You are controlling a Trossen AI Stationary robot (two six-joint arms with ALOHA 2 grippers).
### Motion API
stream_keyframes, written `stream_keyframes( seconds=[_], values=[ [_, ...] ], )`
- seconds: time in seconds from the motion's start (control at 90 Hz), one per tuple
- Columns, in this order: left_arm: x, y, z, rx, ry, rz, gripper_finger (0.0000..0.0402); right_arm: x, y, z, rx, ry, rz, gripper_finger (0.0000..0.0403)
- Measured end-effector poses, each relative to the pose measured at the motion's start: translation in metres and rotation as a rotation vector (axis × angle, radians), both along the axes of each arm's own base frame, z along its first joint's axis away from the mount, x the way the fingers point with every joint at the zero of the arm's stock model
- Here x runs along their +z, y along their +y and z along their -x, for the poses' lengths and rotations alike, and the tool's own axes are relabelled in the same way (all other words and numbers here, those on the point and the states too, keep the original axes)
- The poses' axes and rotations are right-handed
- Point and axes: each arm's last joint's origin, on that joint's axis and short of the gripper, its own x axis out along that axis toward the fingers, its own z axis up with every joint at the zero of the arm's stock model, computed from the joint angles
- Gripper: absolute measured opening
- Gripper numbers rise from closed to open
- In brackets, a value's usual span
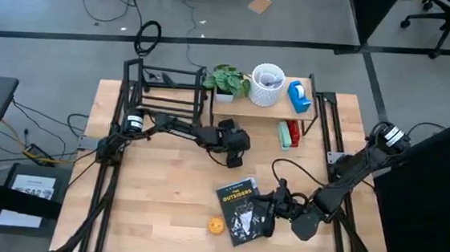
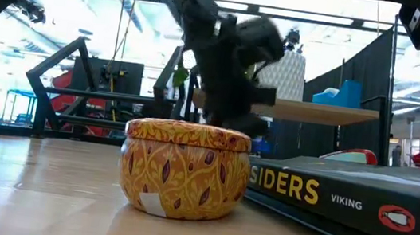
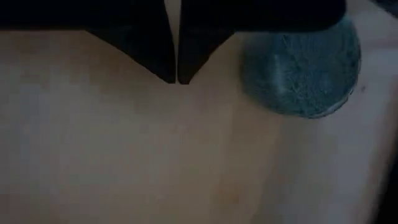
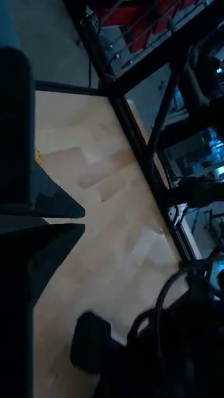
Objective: Stock shelves
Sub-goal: Put the blue scented candle under the shelf, then put the yellow scented candle under the shelf
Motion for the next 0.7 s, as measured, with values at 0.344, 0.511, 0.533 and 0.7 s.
stream_keyframes(
  seconds=[0.344,0.511,0.533,0.7],
  values=[
    [0.116,-0.152,0.071,-0.153,-0.15,-0.091,0.0,0.008,-0.006,-0.027,0.41,0.028,0.002,0.0007],
    [0.152,-0.201,0.129,-0.138,-0.279,-0.184,0.0,0.023,0.0,-0.065,0.565,0.019,0.139,0.0043],
    [0.156,-0.205,0.136,-0.133,-0.295,-0.194,0.0,0.023,0.002,-0.07,0.578,0.035,0.162,0.0051],
    [0.168,-0.223,0.171,-0.102,-0.378,-0.216,0.0,0.017,0.022,-0.107,0.69,0.199,0.35,0.012]
  ],
)
